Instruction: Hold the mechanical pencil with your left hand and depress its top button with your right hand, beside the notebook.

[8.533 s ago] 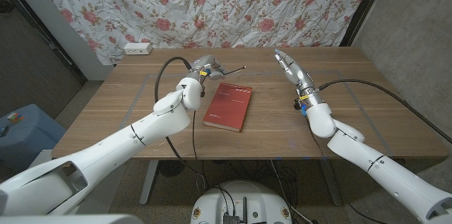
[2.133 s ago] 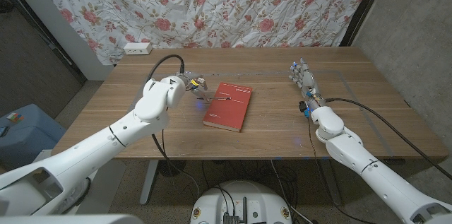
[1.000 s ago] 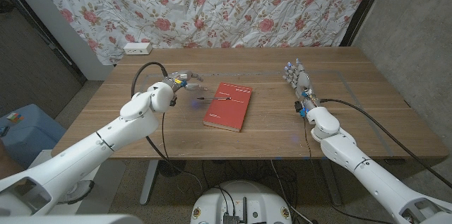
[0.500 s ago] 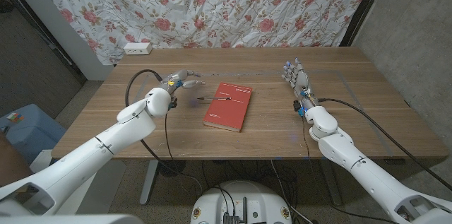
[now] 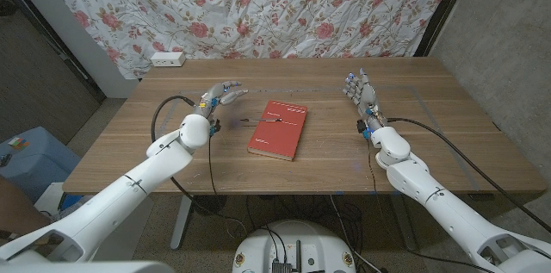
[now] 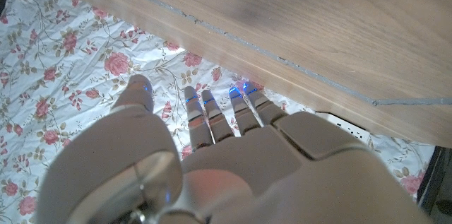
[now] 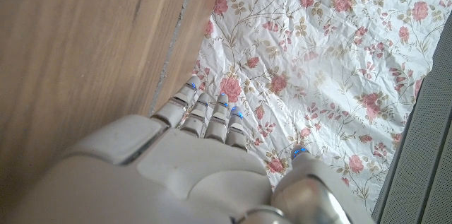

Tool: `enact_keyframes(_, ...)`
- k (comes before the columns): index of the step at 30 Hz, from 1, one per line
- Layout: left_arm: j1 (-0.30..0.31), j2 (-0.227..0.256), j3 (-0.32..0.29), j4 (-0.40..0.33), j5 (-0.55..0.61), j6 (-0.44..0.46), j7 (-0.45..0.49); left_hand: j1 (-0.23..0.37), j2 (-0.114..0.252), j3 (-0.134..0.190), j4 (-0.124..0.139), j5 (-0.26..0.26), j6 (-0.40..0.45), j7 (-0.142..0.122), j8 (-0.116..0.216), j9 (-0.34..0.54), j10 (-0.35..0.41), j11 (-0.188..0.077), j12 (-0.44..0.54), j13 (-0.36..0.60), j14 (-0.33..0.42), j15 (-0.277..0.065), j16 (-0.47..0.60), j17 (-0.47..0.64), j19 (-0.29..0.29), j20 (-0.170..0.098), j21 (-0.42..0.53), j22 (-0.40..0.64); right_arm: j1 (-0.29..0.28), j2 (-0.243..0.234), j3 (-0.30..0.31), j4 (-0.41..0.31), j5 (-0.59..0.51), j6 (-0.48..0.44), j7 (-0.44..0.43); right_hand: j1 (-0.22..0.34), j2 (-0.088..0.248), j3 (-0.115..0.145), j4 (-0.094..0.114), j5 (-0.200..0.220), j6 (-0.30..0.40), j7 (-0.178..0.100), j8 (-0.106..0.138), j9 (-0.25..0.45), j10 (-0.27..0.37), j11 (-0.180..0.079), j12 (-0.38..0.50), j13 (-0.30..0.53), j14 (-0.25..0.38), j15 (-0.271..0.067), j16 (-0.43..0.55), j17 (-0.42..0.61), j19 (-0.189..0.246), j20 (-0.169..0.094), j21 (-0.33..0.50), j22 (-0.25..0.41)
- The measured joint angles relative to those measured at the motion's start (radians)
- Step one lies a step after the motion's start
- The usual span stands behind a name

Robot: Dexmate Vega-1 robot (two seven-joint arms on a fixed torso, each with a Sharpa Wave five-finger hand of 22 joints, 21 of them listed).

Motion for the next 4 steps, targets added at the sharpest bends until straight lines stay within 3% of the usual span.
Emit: enact_keyframes(4,0.004,-0.031,-0.008,0.044,-0.051,-0.059,0.033,-0.009,0.009,0.0,0.0,0.0,-0.001,0.001,0.0,0.0,0.0,0.0,0.0,0.0,0.0,0.0,0.0,0.0,0.0,0.0,0.0,0.0,0.005,0.0,-0.001,-0.001,0.002,-0.011,0.0,0.0,0.0,0.0,0.0,0.0,0.006,0.006,0.0,0.0,0.0,0.0,0.0,0.0,0.004,0.004,0.0,0.0,0.0,0.0,0.0,0.0)
